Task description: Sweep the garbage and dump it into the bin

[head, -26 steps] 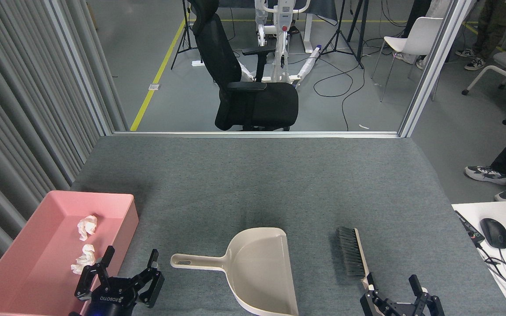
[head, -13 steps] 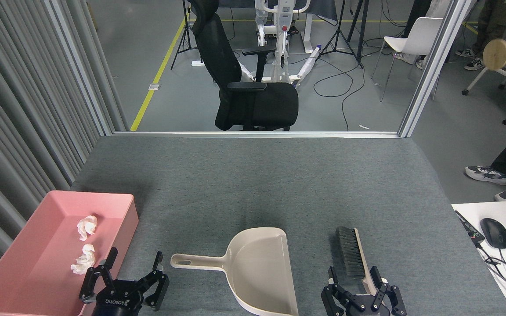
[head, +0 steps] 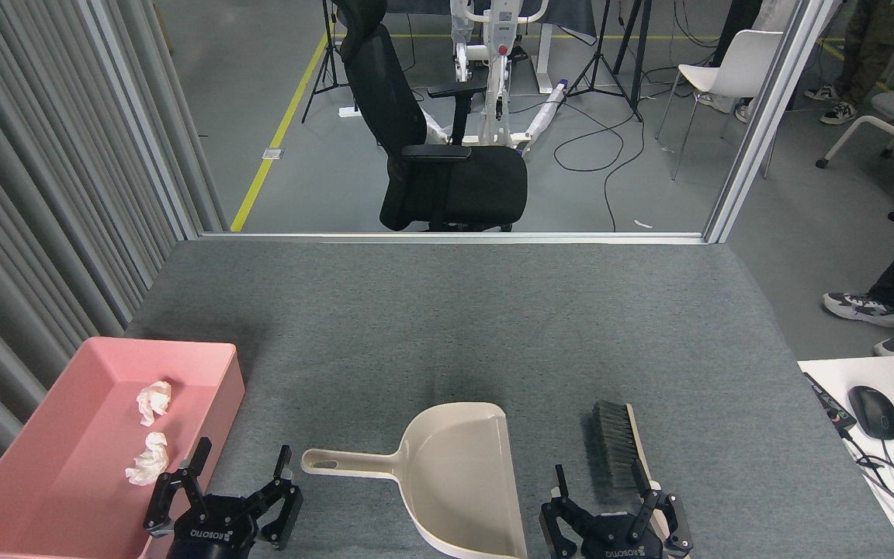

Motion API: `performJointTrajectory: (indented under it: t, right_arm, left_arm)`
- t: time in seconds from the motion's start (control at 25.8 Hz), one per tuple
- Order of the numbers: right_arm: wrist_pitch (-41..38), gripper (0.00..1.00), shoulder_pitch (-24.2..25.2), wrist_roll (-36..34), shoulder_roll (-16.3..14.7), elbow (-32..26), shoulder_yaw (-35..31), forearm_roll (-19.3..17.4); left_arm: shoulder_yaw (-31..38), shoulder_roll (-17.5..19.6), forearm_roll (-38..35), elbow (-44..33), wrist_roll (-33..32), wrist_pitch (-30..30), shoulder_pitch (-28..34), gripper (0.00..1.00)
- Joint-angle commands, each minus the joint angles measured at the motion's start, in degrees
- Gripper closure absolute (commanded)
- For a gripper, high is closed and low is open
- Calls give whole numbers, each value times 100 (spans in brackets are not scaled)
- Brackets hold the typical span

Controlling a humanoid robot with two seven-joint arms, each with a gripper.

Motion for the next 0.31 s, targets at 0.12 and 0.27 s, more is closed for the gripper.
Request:
performJointTrajectory:
  t: [0.12,0.27]
  right_arm:
    - [-38,1,8,-51,-2,-40,78,14]
    - [-56,0,8,-104,-11,-58,78,14]
  left_arm:
    - [0,-86,8,9,-27,0,-21,0]
    - [0,-95,17,9,-45,0,-29,0]
